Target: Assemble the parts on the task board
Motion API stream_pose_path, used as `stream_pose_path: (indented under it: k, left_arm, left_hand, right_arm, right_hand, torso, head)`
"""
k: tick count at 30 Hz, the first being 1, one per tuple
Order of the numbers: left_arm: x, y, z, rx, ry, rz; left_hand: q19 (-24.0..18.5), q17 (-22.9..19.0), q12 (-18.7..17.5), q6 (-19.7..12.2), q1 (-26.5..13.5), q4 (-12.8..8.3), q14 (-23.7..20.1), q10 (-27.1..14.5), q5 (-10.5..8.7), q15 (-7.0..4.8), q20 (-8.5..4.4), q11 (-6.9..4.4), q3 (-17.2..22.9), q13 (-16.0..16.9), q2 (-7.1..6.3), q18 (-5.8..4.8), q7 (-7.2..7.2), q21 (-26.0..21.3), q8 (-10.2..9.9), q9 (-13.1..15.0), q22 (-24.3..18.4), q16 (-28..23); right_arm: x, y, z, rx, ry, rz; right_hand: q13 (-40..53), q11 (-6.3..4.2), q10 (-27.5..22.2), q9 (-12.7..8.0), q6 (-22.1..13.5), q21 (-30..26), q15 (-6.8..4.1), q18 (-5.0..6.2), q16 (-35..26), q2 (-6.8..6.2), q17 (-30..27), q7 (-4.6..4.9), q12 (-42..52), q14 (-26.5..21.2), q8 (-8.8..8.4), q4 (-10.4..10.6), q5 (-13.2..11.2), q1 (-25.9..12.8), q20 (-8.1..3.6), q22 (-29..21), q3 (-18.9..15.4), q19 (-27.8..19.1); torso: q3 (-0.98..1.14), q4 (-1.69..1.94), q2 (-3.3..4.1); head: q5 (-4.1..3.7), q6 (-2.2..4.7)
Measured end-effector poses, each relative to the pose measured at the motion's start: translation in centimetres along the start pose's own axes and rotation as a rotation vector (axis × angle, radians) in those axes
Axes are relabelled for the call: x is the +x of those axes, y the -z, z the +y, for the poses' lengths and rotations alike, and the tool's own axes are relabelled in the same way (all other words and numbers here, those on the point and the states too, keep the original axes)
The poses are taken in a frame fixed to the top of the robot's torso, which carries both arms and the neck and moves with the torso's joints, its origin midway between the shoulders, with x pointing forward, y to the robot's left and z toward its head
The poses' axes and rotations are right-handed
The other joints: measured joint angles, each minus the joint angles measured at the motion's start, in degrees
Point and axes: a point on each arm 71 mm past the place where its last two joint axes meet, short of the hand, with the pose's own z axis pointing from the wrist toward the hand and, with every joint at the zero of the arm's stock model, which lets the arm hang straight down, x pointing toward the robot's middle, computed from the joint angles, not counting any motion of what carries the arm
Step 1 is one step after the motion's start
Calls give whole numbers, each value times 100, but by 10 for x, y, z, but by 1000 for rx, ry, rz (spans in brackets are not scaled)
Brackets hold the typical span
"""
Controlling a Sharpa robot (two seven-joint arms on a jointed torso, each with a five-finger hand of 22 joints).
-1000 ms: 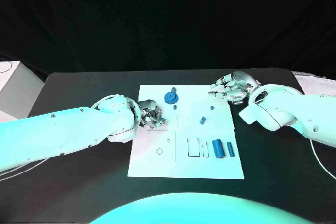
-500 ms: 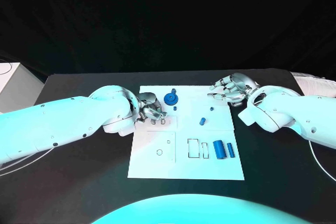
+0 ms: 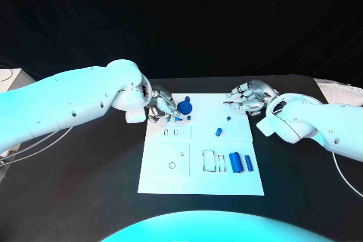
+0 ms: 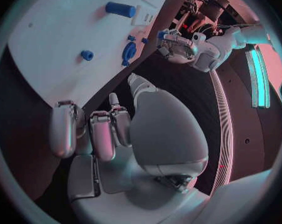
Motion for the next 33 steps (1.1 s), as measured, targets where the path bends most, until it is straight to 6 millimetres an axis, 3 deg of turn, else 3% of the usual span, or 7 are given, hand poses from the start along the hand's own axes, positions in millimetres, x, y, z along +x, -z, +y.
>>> stream_pose_path:
  k: [9, 10, 15, 18, 20, 23, 33]
  left_arm:
    - [-2, -10, -6, -19, -36, 113]
    - [-2, -11, -7, -21, -39, 117]
    - [3, -17, -9, -37, -72, 125]
    - [6, -19, -11, -50, -102, 111]
    - [7, -20, -11, -60, -120, 92]
    - [7, -20, -10, -73, -139, 64]
    - [13, -25, -6, -102, -178, 18]
  left_hand:
    - [65, 0, 103, 38, -151, -80, 0, 88, -1, 0, 20, 35, -78, 215, 155, -1, 33, 118, -30, -41, 179, 105]
    - [75, 0, 117, 52, -173, -323, 0, 99, -22, 0, 11, 30, 166, 236, 176, 0, 32, 138, -39, -53, 203, 105]
    - [116, 0, 155, 94, -247, -357, 0, 128, 4, 0, 10, 20, 169, 305, 238, 0, 12, 199, -44, -63, 292, 137]
    - [167, 0, 183, 95, -325, -357, 0, 168, 6, 0, 1, 18, 169, 342, 235, 0, 12, 258, -7, -63, 348, 151]
    - [220, 0, 238, 108, -416, -357, 0, 207, 35, 0, -10, -4, 169, 386, 233, -94, -1, 314, 31, -64, 408, 183]
    - [243, 0, 289, 128, -528, -442, 0, 270, 39, 0, -34, -23, 253, 453, 226, -95, -19, 355, 72, -63, 473, 206]
    - [335, 0, 376, 168, -720, -443, -21, 363, 100, -21, -61, -54, 255, 568, 220, -96, -45, 445, 157, -49, 581, 243]
  right_arm:
    - [2, -2, 1, -2, 1, 2]
    - [2, -2, 1, -3, 1, 2]
    - [2, -3, 2, -3, 1, 2]
    - [2, -3, 2, -3, 1, 2]
    - [2, -3, 2, -3, 1, 2]
    - [2, -3, 2, -4, 1, 2]
    - [2, -2, 2, -3, 1, 2]
  right_hand:
    - [0, 0, 0, 0, 0, 0, 0, 0, 0, 0, 0, 0, 0, 0, 0, 0, 0, 0, 0, -1, 0, 0]
    - [0, 0, 0, 0, 0, 0, 0, 0, 0, 0, 0, 0, 0, 0, 0, 0, 0, 0, 0, -1, 0, 0]
    - [0, 0, 0, 0, 0, 0, 0, 0, 0, 0, 0, 0, 0, 0, 0, 0, 0, 0, 0, -1, 0, 0]
    - [0, 0, 0, 0, 0, 0, 0, 0, 0, 0, 0, 0, 0, 0, 0, 0, 0, 0, 0, -1, 0, 0]
    - [0, 0, 0, 0, 0, 0, 0, 0, 0, 0, 0, 0, 0, 0, 0, 0, 0, 0, 0, -2, 0, 0]
    - [0, 0, 0, 0, 0, 0, 0, 0, 0, 0, 0, 0, 0, 0, 0, 0, 0, 0, 0, -2, 0, 0]
    - [0, 0, 0, 0, 0, -23, 0, 0, 0, 0, -1, 0, 0, 0, 0, 0, 25, 0, 0, -3, 0, 0]
  torso:
    - [9, 5, -5]
    - [9, 7, -6]
    - [7, 7, -8]
    - [1, 7, -7]
    - [0, 7, -4]
    - [-2, 8, -2]
    - [-3, 7, 2]
  head:
    - [17, -24]
    - [18, -25]
    - [35, -40]
    - [41, -43]
    - [45, -43]
    - [54, -48]
    - [68, -77]
